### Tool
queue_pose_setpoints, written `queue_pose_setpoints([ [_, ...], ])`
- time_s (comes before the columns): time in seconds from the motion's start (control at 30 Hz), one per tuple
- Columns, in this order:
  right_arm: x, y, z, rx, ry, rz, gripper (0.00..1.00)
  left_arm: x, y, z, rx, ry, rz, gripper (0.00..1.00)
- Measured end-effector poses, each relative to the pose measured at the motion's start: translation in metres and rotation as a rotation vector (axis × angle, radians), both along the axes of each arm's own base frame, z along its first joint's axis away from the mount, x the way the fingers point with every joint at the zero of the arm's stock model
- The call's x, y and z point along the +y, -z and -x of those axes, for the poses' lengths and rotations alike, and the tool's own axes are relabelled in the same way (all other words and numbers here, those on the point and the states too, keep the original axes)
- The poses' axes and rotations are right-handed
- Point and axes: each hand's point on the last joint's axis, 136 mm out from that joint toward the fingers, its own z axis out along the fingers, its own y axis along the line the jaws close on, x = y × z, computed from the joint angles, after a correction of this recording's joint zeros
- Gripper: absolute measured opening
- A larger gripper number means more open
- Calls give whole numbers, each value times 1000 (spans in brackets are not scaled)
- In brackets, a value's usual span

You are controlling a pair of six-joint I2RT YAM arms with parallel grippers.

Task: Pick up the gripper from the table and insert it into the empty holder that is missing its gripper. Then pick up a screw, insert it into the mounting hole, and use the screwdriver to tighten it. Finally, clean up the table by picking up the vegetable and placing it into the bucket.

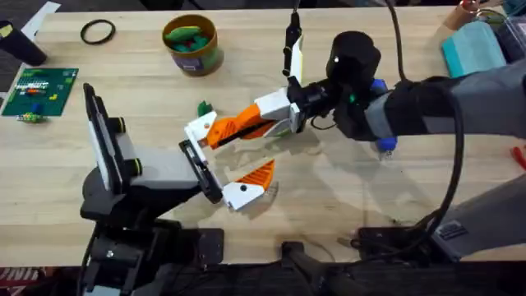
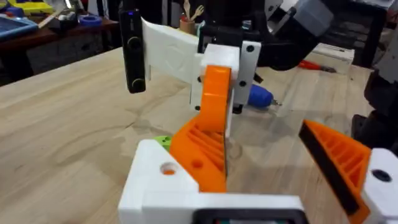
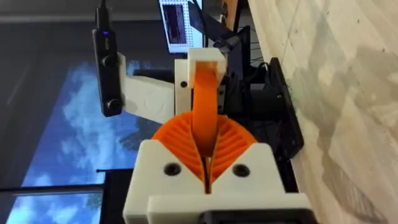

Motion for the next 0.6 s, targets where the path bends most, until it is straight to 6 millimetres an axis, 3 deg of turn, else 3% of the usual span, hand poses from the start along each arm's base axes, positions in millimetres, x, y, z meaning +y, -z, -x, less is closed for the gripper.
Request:
queue_pose_setpoints([
  [0.6, 18, 4, -12, -5, -41, -6, 7, 0, 0, 0, 1, 3, 1, 983],
])
